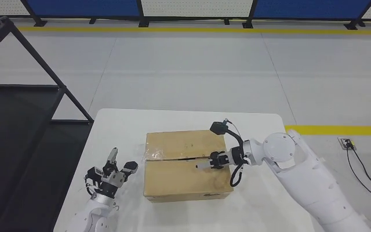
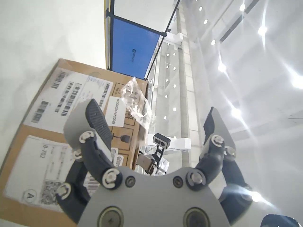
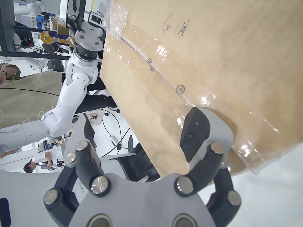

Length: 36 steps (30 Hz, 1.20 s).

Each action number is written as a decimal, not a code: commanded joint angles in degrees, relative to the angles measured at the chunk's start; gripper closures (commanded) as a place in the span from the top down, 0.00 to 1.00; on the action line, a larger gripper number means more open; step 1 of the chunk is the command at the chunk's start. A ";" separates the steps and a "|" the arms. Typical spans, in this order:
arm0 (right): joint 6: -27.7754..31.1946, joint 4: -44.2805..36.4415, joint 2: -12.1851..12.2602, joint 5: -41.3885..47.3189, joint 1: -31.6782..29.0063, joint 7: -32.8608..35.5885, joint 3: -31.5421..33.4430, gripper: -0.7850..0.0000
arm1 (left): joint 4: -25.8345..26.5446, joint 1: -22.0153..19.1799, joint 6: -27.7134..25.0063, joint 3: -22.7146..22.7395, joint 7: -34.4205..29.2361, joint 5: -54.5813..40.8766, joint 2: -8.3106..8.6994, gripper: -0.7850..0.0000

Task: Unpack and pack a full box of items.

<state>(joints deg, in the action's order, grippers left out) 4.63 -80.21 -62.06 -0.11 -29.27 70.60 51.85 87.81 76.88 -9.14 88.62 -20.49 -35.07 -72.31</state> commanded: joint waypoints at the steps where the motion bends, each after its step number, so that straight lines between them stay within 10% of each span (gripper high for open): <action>1: -0.01 -0.05 -0.01 -0.02 -0.01 -0.11 0.00 1.00 | -1.01 -1.30 0.06 -0.70 0.06 0.69 -0.07 1.00; 14: -0.10 -1.05 0.41 -0.33 -1.19 -0.32 1.10 1.00 | -3.84 -4.99 -0.98 -4.09 1.86 5.80 -0.49 1.00; 20: -0.12 -1.09 0.44 -0.35 -1.21 -0.29 1.18 1.00 | -3.19 -4.78 -3.35 -4.20 2.75 5.56 -0.70 0.00; 36: 0.36 -0.60 0.33 -0.07 -0.85 -0.26 0.99 1.00 | 8.21 0.19 -8.35 -2.22 3.95 6.67 -0.72 0.00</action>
<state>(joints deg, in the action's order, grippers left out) 4.92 -80.90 -61.71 -0.24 -30.16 70.36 52.87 94.47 76.66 -17.20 86.32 -16.46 -28.65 -73.04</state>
